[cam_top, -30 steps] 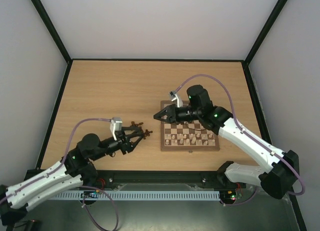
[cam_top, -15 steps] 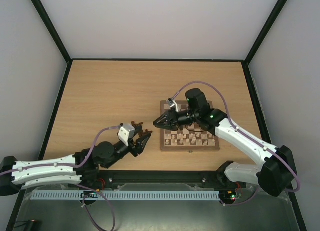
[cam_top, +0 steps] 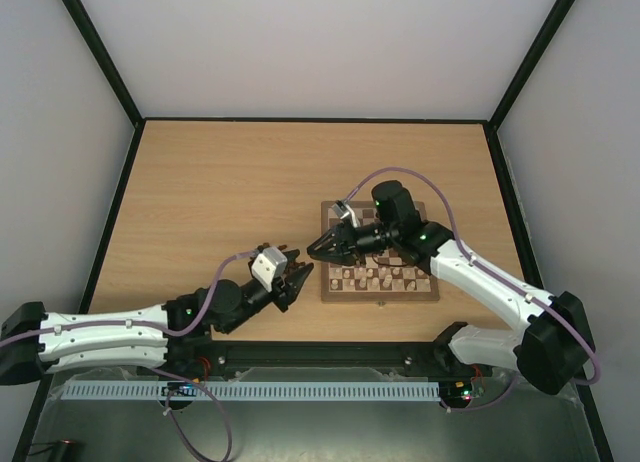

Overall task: Set up the chess pieces on the board
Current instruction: Place the chess piece on the chessboard.

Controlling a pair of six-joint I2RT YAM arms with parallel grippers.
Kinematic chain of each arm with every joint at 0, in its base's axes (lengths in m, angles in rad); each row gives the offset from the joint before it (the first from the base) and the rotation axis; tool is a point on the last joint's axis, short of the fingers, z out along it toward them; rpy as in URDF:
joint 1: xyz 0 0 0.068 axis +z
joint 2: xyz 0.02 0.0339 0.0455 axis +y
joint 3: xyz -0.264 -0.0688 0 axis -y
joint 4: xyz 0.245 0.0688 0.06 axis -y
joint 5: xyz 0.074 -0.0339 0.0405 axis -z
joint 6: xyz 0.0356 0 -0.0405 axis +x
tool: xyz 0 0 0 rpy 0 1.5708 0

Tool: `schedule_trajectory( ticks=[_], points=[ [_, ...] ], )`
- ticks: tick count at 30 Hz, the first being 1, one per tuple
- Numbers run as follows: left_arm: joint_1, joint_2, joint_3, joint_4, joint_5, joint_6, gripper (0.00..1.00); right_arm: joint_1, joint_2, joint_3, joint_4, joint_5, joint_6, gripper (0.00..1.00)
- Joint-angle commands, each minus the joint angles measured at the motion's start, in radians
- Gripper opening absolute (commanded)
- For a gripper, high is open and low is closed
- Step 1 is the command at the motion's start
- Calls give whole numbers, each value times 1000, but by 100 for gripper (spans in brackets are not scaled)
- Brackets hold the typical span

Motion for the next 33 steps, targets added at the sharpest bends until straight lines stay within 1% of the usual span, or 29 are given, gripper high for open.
schedule_trajectory(
  ticks=[1,3,5,8,11,16,20,25,28,33],
  points=[
    [-9,14,27,81,19,13,44,-4,-27,-15,36,-44,29,29],
    [-10,23,27,89,13,17,44,-4,-29,-17,35,-46,27,29],
    [-9,36,32,94,13,23,40,-4,-30,-18,28,-46,22,29],
    [-8,61,46,104,14,32,37,-4,-34,-26,30,-49,20,29],
    [-8,99,67,107,11,43,32,-4,-40,-32,28,-52,19,29],
    [0,125,80,123,9,50,31,-4,-53,-35,17,-53,8,29],
    [14,131,87,126,23,48,24,-4,-59,-41,14,-56,5,29],
    [26,148,91,137,31,46,24,-4,-66,-46,19,-64,10,29],
    [28,164,92,154,26,47,30,-4,-70,-47,26,-69,20,29],
    [28,179,89,168,19,45,34,-4,-82,-44,20,-69,24,29]
  ],
)
